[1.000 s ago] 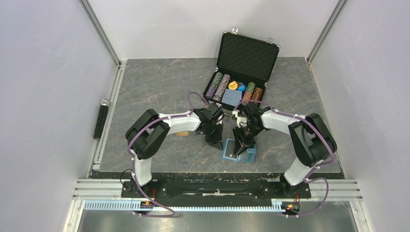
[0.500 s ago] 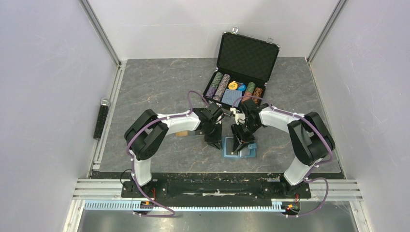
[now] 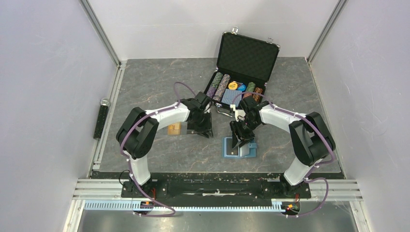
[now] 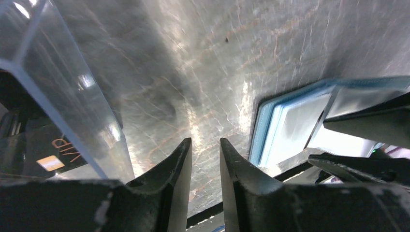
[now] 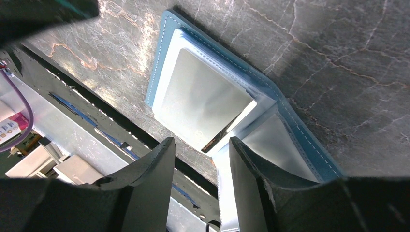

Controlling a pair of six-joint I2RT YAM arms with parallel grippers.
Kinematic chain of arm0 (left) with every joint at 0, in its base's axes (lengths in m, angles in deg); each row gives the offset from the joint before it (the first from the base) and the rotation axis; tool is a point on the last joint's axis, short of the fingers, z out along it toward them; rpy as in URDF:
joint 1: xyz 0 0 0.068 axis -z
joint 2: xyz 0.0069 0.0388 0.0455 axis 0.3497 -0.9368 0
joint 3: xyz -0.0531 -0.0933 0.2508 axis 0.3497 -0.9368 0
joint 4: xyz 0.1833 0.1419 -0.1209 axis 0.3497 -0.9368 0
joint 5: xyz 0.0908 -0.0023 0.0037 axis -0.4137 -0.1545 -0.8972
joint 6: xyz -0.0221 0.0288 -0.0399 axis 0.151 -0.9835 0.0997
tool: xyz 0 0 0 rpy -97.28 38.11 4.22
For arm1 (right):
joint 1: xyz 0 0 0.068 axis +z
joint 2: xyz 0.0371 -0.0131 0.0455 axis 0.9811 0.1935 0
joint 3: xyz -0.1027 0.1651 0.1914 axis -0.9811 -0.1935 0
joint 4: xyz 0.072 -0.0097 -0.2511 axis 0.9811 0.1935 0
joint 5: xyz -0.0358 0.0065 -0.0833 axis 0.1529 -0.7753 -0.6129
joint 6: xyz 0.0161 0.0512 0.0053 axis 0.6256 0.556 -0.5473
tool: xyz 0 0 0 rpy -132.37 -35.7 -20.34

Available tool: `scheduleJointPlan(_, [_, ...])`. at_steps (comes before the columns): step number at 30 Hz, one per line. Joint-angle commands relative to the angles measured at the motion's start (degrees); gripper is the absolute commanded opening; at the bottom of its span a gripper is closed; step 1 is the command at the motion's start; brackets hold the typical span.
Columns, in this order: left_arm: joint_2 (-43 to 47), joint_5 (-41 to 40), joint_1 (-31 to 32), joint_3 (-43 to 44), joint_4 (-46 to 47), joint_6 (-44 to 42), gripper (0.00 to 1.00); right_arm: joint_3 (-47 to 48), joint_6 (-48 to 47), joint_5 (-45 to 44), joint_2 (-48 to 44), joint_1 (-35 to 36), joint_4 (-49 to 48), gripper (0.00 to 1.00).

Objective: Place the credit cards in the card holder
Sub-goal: Insert the credit card into the card holder.

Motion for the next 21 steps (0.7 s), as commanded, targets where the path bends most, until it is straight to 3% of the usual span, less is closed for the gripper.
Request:
scheduleJointPlan(1, [-0.8,0.7,-3.4,4.7,-2.5,-5.0,0.35,1.7,-1.0,-0.7,-1.9,0.1,0.9,0.46])
scheduleJointPlan(6, [0.7,3.6,-3.6,5.1,-1.6,-4.0,0.42,1.2,-1.5,-0.7,-2.1,0.1,0.6,0.4])
scheduleJointPlan(21, [4.1,15.3,3.8,-4.9,20.2,13.3,0.48,-1.9,-1.4,-3.0,-2.5,-0.3,-1.9,0.19])
